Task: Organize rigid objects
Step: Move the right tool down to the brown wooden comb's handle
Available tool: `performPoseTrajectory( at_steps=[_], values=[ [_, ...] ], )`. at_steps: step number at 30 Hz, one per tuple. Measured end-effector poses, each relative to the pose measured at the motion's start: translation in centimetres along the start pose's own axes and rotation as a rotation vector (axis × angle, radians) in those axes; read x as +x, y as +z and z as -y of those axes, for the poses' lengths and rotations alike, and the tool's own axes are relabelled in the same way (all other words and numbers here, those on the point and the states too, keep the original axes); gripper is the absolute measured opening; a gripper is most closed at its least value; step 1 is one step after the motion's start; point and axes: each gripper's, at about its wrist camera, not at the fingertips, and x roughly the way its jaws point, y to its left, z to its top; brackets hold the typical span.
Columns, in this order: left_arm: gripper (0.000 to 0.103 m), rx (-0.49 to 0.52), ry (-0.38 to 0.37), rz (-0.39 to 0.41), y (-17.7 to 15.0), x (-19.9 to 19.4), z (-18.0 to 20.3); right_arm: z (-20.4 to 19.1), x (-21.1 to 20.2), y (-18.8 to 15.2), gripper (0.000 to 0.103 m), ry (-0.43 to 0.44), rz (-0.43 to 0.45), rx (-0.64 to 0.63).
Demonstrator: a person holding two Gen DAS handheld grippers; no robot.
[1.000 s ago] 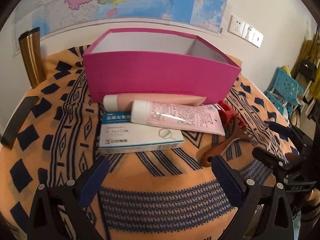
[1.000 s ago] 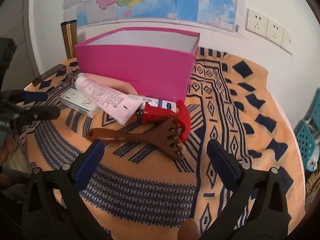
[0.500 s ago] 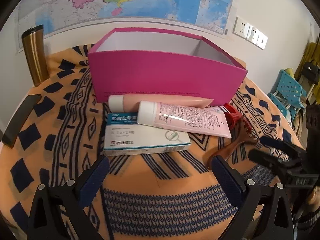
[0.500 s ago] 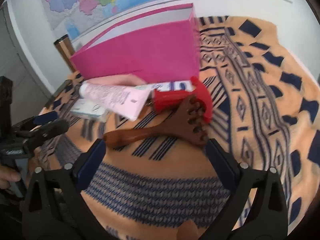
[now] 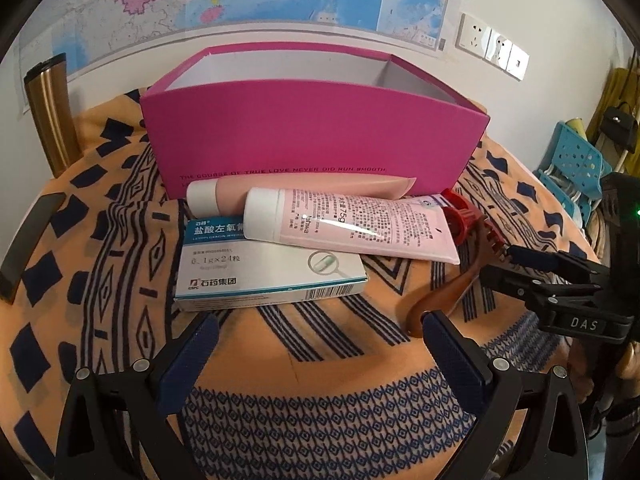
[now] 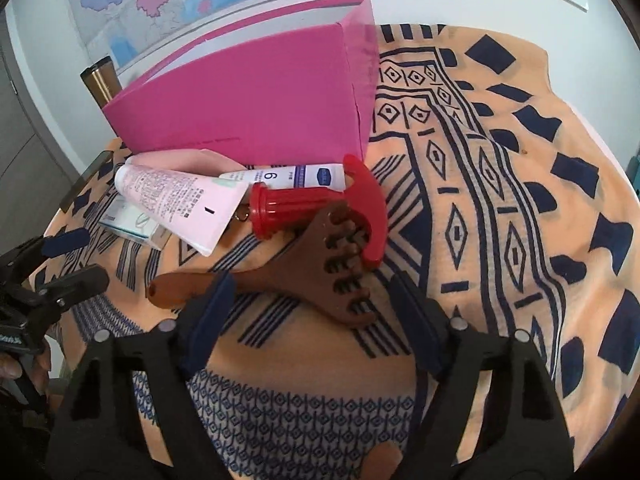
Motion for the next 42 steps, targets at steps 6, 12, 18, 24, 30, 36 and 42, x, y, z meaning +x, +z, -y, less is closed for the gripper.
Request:
performPoseTrajectory(
  at_steps=[6,12,18,24,30,36,42],
  values=[
    [0.103,0.038,-0.002,-0.03,-0.1,1.2,1.3,-0.5,0.0,-0.2,0.064,-0.029,-0.009,-0.065],
    [0.103,0.03,-0.048,-0.061,-0.2,2.1,2.0,-0.6,0.0,-0.4,0.05,-0.041,-0.008,-0.087],
    [0.103,0.013,-0.06,-0.07,0.1,2.5,1.8,0.0,-0.3,-0.4,0.038,-0.03,-0.01,-0.08],
    [0.103,0.0,-0.061,-0.075,0.2,2.6,1.5,0.1,-0.5,-0.6,0.033,-0.019,-0.007,-0.081],
    [0.103,0.001,-0.068,-0.083,0.5,3.0,1.2,0.2,-0.9,-1.0,0.03,0.008,-0.008,-0.07],
    [0.103,0.07,-0.105,-0.096,1.0,3.6,2.3,-0.1,-1.6,-1.7,0.028,0.02,-0.02,-0.078],
    [0.103,0.131,-0.2,-0.132,1.6,4.1,3.5,-0.3,-2.2,-2.4,0.026,0.028,-0.028,-0.09]
  ],
)
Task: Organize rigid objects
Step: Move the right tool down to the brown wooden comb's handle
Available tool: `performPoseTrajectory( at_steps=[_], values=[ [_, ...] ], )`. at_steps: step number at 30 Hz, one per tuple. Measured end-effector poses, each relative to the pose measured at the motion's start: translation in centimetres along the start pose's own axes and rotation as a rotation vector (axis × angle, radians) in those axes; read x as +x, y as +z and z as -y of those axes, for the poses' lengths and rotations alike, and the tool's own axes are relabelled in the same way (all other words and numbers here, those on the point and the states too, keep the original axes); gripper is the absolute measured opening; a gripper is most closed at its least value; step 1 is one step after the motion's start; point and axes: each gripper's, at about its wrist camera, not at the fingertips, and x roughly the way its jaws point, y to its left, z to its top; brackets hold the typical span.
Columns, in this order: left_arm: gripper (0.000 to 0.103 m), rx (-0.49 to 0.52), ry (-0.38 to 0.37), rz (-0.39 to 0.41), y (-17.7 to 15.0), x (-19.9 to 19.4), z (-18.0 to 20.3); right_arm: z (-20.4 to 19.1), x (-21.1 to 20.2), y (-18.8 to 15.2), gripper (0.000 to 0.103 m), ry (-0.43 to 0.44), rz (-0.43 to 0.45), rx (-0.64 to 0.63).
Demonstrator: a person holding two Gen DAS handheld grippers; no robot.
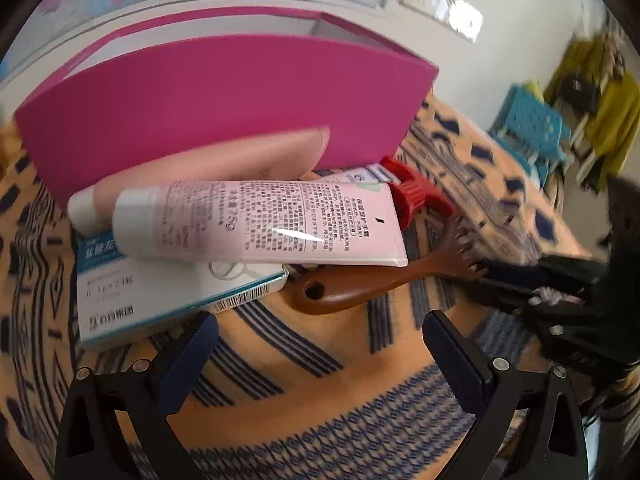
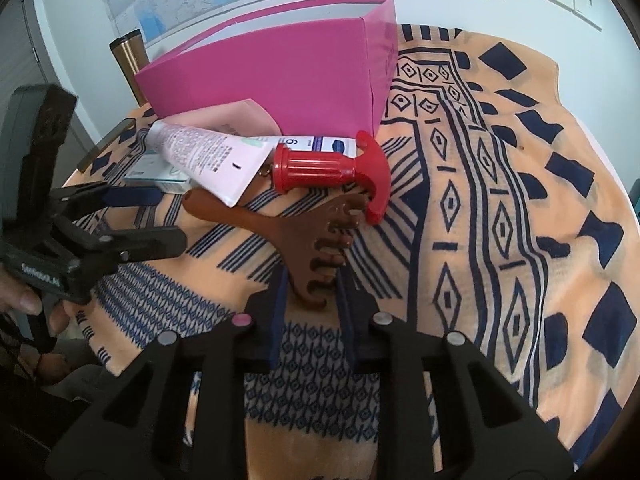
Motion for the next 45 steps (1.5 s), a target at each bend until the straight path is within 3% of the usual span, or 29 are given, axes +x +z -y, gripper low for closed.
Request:
performPoseTrajectory(
  at_steps=[3,5,12,16,23,28,29,31,33,35,39,45],
  values=[
    [0.103,0.062,-0.047,-0.035,0.6,0.5,0.5,0.1,-0.1,0.0,0.026,0.005,0.003,0.002],
    [0.103,0.075,-0.162,-0.041,1.1,0.4,0.7,0.1,0.0,0.0,0.026,0.005,0.003,0.001],
    [0.103,0.194,-0.183,-0.087,1.5,1.3,2.1,0.2,0.0,-0.1,0.026,0.017,0.008,0.006],
    [0.103,0.18,-0.281,-0.089,2.0,1.3,1.4,0.2,0.0,-0.1,0.026,0.021,0.011,0.006],
    [0.103,0.339,-0.22,-0.098,2.0,2.1,4.1,0.5,-0.1,-0.1,0.027,0.024,0.02,0.022],
    [0.101,0.354,-0.212,-0.094,2.1,2.4,4.4,0.5,-0.2,-0.1,0.027,0.022,0.019,0.024],
    [0.097,0.357,-0.202,-0.089,2.1,2.4,4.4,0.5,-0.1,-0.1,0.027,0.022,0.02,0.025],
    [0.078,0.364,-0.141,-0.069,1.9,2.1,4.0,0.6,0.0,-0.1,0.027,0.027,0.021,0.031],
    [0.051,0.345,-0.099,-0.06,2.1,1.8,3.2,0.6,0.0,-0.1,0.027,0.027,0.021,0.032],
    [0.051,0.316,-0.116,-0.071,2.6,1.8,2.6,0.7,0.0,0.0,0.027,0.029,0.02,0.033],
    [0.05,0.382,-0.06,-0.066,2.1,1.9,3.6,0.6,0.1,0.1,0.027,0.023,0.021,0.035],
    [0.047,0.38,-0.041,-0.034,1.4,1.6,3.6,0.4,0.0,0.0,0.027,0.012,0.029,0.032]
  ],
)
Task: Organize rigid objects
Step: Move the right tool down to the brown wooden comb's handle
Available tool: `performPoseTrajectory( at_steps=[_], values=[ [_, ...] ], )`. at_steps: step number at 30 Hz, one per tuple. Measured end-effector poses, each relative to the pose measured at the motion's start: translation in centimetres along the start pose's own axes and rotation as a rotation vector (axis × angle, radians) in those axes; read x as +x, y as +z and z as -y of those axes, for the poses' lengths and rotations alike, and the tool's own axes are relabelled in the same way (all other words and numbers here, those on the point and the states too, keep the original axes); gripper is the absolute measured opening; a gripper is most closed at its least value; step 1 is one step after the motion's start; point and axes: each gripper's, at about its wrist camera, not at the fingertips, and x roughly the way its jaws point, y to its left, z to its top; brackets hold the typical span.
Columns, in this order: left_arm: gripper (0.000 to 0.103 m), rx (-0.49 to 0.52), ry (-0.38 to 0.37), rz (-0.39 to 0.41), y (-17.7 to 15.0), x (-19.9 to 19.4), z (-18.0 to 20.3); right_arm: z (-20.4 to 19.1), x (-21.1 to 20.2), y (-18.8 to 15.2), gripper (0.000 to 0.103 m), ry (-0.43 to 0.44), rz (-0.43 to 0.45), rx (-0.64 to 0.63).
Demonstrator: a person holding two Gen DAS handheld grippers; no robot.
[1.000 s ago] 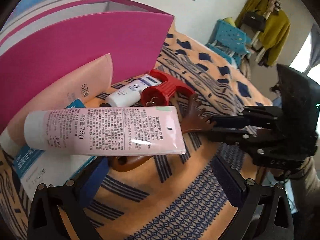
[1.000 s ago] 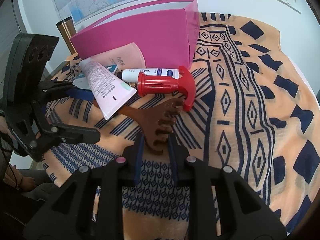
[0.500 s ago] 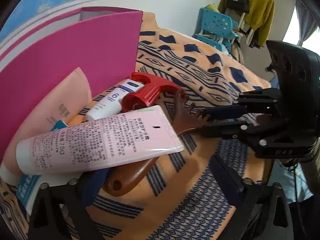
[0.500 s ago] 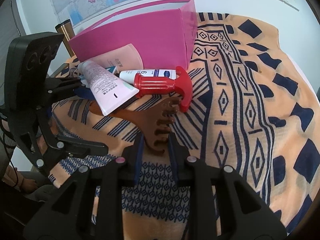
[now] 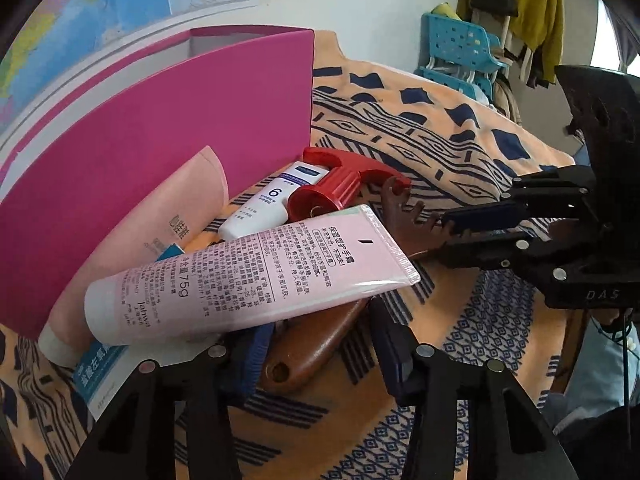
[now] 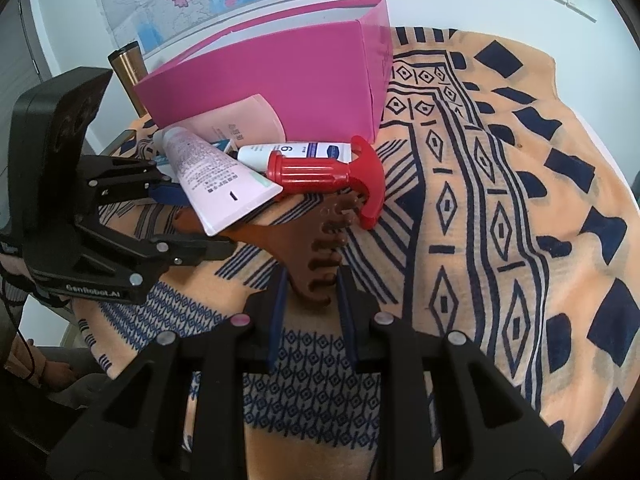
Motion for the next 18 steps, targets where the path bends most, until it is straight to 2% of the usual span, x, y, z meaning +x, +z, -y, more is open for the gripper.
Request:
performPoseTrajectory(
  at_steps=[7,18],
  values=[
    [0.034,-0.001,-0.029,0.005,-0.5,-0.6,0.2,-0.1,0.1,0.4,0.027,-0.006,0.007,-0.007],
    [0.029,-0.024,-0.069,0.005,-0.7,-1.1,0.3,-0.3,-0.5,0.6,0.025,0.0,0.033,-0.012]
  ],
)
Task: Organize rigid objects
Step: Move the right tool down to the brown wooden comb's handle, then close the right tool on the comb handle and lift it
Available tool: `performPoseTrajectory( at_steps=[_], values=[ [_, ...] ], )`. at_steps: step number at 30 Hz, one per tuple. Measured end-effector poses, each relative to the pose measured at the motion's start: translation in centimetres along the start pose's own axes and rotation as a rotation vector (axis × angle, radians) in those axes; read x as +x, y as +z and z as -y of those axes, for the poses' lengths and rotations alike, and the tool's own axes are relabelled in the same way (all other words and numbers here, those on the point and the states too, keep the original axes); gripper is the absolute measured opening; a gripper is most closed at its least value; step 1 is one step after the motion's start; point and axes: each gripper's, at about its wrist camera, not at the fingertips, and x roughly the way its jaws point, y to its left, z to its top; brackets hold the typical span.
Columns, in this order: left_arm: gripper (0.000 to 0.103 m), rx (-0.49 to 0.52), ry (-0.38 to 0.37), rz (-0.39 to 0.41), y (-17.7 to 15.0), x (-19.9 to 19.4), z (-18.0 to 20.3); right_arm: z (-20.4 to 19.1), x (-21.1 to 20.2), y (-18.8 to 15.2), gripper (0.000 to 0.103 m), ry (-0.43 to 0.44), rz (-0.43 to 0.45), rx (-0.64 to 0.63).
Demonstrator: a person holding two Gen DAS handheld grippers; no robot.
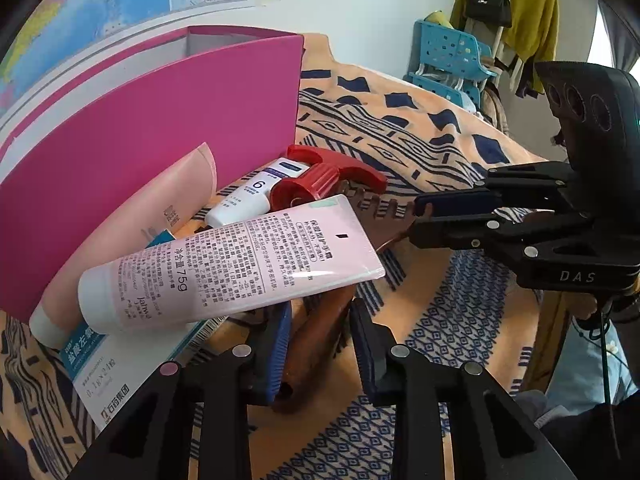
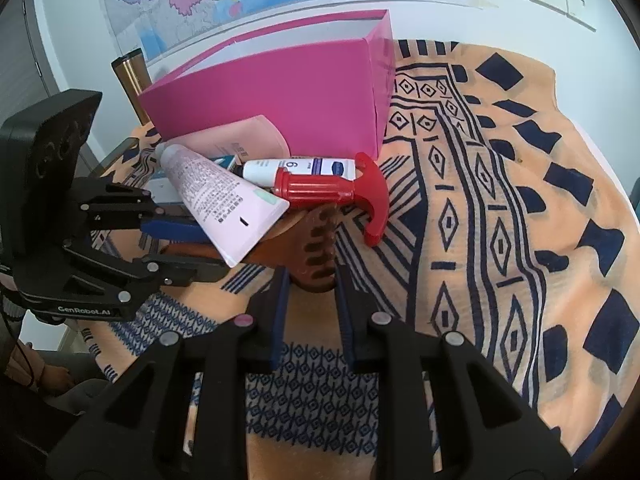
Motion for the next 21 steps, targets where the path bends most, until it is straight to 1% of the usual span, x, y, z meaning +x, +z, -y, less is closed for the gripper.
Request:
performPoseTrajectory(
  at_steps=[5,7,9,11,16,20,21],
  values=[
    [0.026,-0.01,-0.019,0.009,0.1,-0.4,0.1,-0.3,-0.6,0.4,0.024,0.002,0.017,-0.009],
    [0.024,-0.008,-0.024,0.012,0.1,-0.5,0.2,-0.3,-0.8,0.4,0.024,0.0,0.019,-0.013],
    [0.017,-0.005,-0.03,0.019,0.3,-0.8,0.3,-0.5,-0.9,0.4,0.024,-0.002,0.021,-0.017],
    [0.016,0.006,-0.026,0.017,0.4,-0.8,0.4,-0.5,-0.7,0.4,0.023,-0.003,0.018,-0.017],
    [0.016,0.025,-0.035,0.002,0.4,-0.7,0.4,-0.3,-0.5,0.1,0.024,0.002,0.006,-0.011],
    [0.018,0.074,0.004,-0.021,0.4,-0.5,1.0,-0.5,-0.3,0.1,0.024,0.004,0.008,-0.011],
    [0.022,0.081,0.013,-0.029,0.3,-0.4,1.0,-0.5,-0.3,0.2,0.024,0.007,0.011,-0.011]
  ],
)
